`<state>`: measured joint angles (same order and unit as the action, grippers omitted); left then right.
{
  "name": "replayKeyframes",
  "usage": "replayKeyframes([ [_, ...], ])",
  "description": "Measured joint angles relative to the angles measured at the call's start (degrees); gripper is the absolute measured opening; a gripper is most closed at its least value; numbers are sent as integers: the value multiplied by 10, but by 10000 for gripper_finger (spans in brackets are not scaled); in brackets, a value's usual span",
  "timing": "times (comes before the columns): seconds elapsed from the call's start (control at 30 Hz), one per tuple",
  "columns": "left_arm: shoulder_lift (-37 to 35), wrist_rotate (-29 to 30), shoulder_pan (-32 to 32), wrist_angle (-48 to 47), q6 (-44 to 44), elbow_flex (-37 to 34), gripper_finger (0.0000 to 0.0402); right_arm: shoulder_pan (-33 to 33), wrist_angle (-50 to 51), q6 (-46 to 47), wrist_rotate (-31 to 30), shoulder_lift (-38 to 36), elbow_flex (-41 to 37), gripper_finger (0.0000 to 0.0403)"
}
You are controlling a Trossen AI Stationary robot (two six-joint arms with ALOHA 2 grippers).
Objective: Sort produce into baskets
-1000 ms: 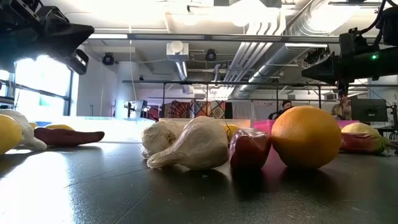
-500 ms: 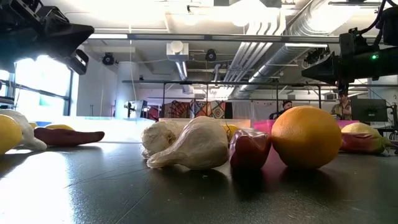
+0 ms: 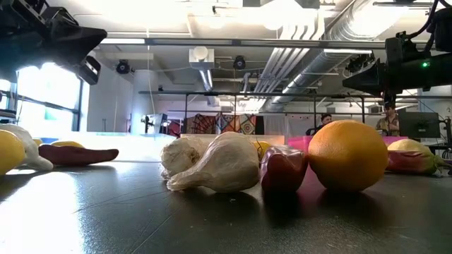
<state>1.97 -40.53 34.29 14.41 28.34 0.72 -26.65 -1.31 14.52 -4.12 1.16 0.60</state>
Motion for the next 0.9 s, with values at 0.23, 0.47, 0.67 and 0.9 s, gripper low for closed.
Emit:
replayKeyframes([
  [0.23,0,0,0,2,-38,0,0,0,0,0,0,0,0,0],
  [0.47,0,0,0,1,-33,0,0,0,0,0,0,0,0,0],
  [0.67,0,0,0,0,-11,0,0,0,0,0,0,0,0,0],
  [0.9,0,10,0,0,-20,0,0,0,0,0,0,0,0,0],
])
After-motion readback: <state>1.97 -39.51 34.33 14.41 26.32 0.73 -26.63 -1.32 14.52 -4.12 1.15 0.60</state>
